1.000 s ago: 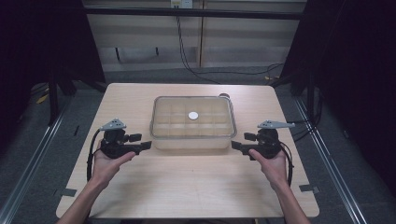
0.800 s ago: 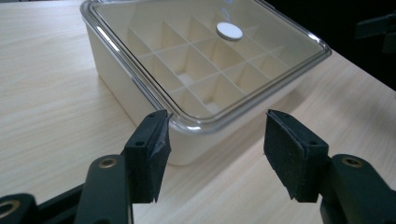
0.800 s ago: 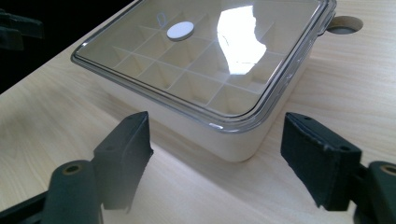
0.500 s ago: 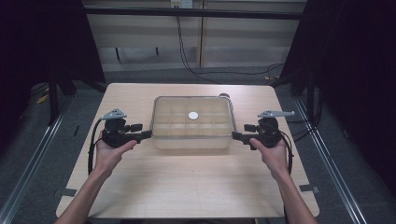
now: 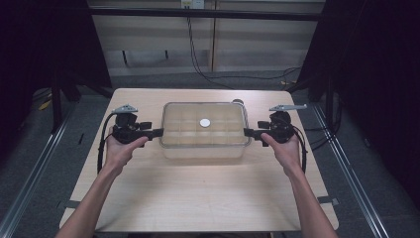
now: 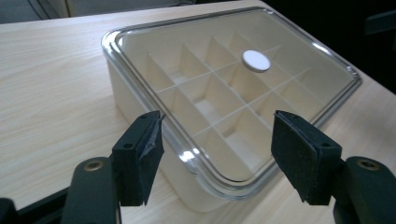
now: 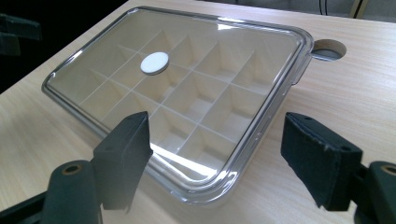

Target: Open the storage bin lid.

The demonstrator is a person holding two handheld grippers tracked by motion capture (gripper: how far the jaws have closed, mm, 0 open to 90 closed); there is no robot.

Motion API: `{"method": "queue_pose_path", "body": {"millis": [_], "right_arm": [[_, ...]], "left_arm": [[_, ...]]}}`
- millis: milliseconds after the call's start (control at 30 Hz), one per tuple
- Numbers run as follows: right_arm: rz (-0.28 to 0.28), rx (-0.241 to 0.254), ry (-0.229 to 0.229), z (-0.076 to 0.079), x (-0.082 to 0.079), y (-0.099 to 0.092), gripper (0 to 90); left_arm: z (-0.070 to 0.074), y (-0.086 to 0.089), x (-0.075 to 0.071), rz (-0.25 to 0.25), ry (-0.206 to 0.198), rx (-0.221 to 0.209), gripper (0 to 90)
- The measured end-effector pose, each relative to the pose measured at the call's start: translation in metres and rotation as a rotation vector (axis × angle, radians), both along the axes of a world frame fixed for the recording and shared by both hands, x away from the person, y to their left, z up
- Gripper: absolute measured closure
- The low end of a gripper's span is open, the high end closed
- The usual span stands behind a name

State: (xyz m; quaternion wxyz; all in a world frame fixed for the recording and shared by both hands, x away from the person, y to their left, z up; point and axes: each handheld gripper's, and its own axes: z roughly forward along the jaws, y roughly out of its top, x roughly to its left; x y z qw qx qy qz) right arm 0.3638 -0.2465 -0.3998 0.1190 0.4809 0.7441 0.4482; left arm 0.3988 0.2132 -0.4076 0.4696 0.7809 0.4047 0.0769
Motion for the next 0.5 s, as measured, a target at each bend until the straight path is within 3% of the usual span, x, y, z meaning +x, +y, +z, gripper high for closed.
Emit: {"method": "queue_pose_path", "body": {"millis": [167, 267, 500], "right_arm": [[-0.009, -0.009, 0.02, -0.008, 0.011, -0.002, 26.4], [-0.01, -0.009, 0.025, -0.012, 0.015, -0.002, 25.5], [0.01, 0.01, 0.07, -0.026, 0.022, 0.001, 23.1]], "left_arm": [[-0.007, 0.0, 0.008, -0.005, 0.021, 0.001, 31.0], [-0.01, 0.0, 0.007, 0.004, 0.007, 0.015, 30.2], [-0.023, 0.001, 0.01, 0.019, 0.06, 0.013, 29.0]]}}
